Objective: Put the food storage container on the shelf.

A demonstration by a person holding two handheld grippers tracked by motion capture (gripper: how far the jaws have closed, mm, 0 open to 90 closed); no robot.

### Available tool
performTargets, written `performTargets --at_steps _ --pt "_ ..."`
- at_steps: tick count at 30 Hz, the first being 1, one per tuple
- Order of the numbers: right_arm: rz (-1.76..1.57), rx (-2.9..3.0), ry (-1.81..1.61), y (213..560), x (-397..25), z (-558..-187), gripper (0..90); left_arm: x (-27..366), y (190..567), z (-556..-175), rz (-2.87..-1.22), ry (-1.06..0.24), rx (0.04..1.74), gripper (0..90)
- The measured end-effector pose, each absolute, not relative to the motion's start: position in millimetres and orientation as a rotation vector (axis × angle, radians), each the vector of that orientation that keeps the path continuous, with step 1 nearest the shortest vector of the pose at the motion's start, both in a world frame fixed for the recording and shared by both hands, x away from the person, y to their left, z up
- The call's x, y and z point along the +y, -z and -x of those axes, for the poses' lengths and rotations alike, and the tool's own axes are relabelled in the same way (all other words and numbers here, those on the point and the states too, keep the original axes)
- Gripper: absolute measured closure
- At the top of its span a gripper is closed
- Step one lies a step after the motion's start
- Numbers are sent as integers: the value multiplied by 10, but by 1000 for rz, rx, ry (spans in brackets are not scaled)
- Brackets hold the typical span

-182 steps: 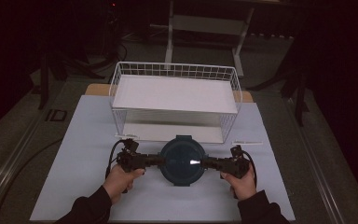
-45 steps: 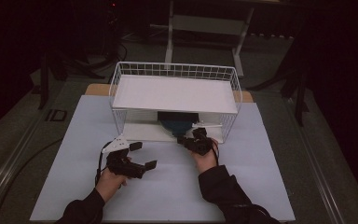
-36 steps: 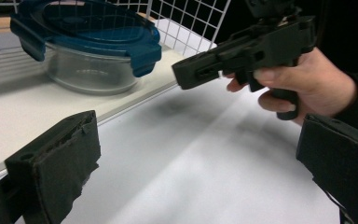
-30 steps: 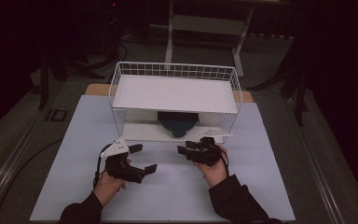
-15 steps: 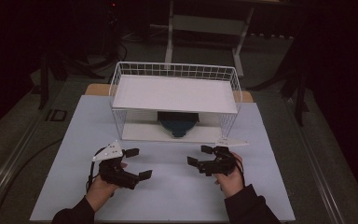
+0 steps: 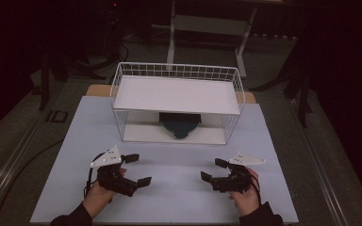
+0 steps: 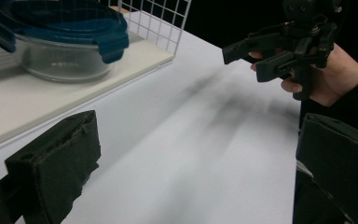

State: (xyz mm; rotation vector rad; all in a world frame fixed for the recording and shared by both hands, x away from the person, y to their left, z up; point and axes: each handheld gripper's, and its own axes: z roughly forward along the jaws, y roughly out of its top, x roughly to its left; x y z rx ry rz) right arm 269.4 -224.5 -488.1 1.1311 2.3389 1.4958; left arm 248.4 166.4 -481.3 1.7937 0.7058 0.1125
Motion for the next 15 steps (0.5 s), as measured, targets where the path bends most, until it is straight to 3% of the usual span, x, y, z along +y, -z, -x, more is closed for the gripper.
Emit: performTargets --at_steps 15 --pt "-1156 2296 -1474 5029 -2482 -2631 149 1647 4875 -2444 -1820 -117 680 0"
